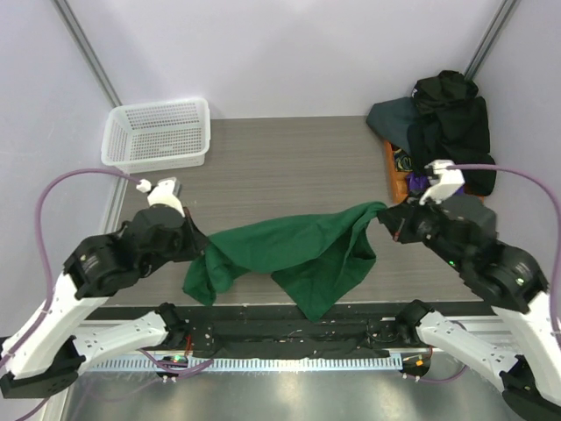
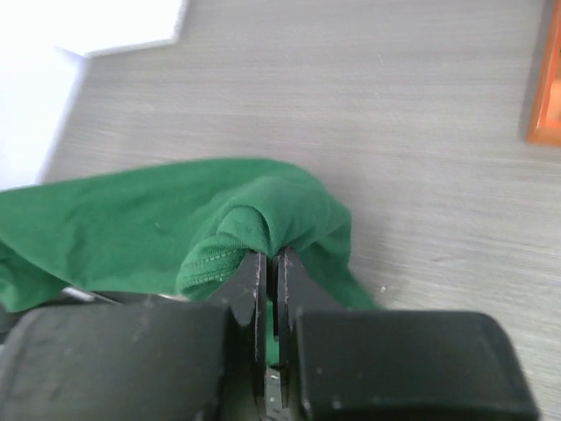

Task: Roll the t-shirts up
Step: Flatten out the T-shirt at the center of the board.

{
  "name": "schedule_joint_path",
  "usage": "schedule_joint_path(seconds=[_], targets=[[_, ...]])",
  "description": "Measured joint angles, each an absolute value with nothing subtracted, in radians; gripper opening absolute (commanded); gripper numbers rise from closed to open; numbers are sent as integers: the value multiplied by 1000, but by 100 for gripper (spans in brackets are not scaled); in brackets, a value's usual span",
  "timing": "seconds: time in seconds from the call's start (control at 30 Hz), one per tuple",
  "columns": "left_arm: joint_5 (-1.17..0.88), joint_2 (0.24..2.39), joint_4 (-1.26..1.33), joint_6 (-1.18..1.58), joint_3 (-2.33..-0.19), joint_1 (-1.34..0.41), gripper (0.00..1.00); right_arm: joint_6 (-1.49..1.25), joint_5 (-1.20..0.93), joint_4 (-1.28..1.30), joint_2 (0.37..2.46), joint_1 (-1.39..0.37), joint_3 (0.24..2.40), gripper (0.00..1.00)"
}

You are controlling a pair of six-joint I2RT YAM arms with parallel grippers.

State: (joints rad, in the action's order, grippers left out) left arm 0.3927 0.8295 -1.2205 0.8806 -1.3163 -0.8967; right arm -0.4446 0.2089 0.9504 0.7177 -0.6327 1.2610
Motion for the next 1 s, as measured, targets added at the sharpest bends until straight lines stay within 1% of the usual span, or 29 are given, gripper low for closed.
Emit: schedule_joint_path(seconds=[0.2,0.3,0.37,0.43,0.53,0.67,0.73,0.8,0.87,1.0], targets=[[410,785,-1333,870,-1457,-897,0,-439,178,1040,682,-633,1456,1],[416,767,-1340,857,-1549,-897,0,-439,138,1063,685,-633,1515,1],[419,749,-1338,851,-1565,-897,0,-439,108,1074,690,-633,1518,1],[424,739,-1340,838,-1546,-897,0,-438,87,1083,704,-633,1501,1],[447,751,-1337,807,-1446,-897,0,-427,72,1045,749,-633,1418,1],[500,870,-1309,772,-1319,-886,0,-414,71,966,909,-629,1302,1],[486,960,-1249,743,-1286,-815,0,-407,60,916,1020,-604,1292,1],[400,1058,-1146,700,-1252,-690,0,-397,28,838,1168,-551,1292,1],[282,1162,-1046,669,-1216,-546,0,-395,-22,773,1286,-476,1292,1],[177,1352,-923,644,-1223,-373,0,-402,-110,690,1448,-304,1316,1]])
